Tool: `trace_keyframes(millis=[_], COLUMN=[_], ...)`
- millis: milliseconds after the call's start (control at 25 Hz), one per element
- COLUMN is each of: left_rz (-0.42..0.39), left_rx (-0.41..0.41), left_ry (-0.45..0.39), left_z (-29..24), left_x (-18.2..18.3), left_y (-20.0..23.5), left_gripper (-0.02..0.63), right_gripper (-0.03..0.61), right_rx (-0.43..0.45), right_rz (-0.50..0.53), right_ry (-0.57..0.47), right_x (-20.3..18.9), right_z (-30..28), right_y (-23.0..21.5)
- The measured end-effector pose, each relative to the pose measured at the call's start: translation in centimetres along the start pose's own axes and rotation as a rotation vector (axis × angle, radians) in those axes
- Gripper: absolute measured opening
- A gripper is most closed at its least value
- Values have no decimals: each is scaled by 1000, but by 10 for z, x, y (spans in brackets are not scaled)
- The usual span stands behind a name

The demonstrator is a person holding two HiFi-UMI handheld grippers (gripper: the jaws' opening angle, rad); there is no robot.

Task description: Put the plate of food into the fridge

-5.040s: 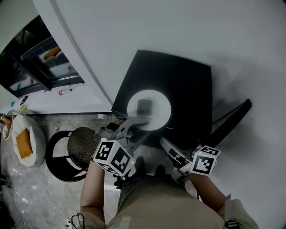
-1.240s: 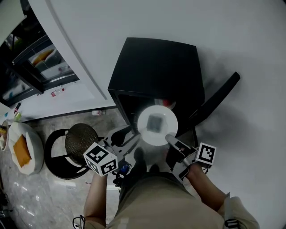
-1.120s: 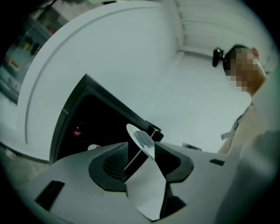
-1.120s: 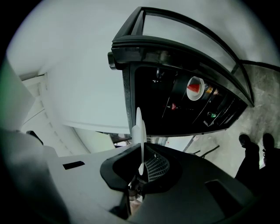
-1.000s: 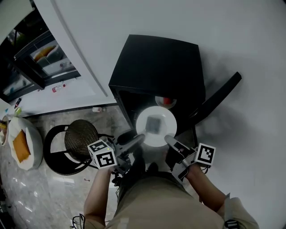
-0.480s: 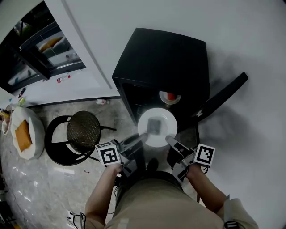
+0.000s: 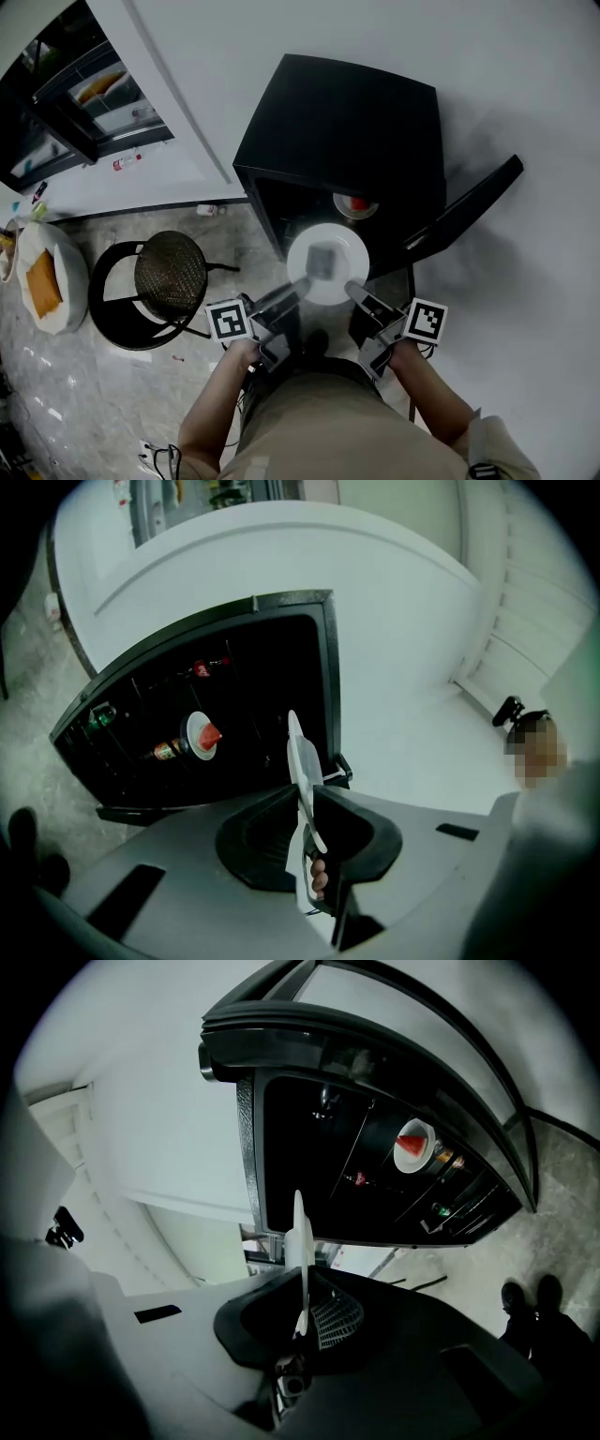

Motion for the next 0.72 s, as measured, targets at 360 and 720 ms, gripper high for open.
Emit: trace_keyframes(millis=[360, 720], left_rz=[156, 246], left_rx=[21, 30], left_ry=[-91, -114], left_z=[2, 6], left_x=[8, 12], left_y=[22, 32], left_gripper=[21, 15], right_gripper=[26, 61], right_rx=[-102, -124], right_rz=[115, 191], right_ry=[1, 29], right_x=[12, 11], right_z=[-18, -36], right_y=[-2, 6])
Point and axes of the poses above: the fingertips, and each gripper's own axes: z backward along the fingers, y to its left, x out of its top, the point moved 4 cm from there along z, backward along the fingers, and after that the axes turned 10 degrees about y, right-handed, at the moved point
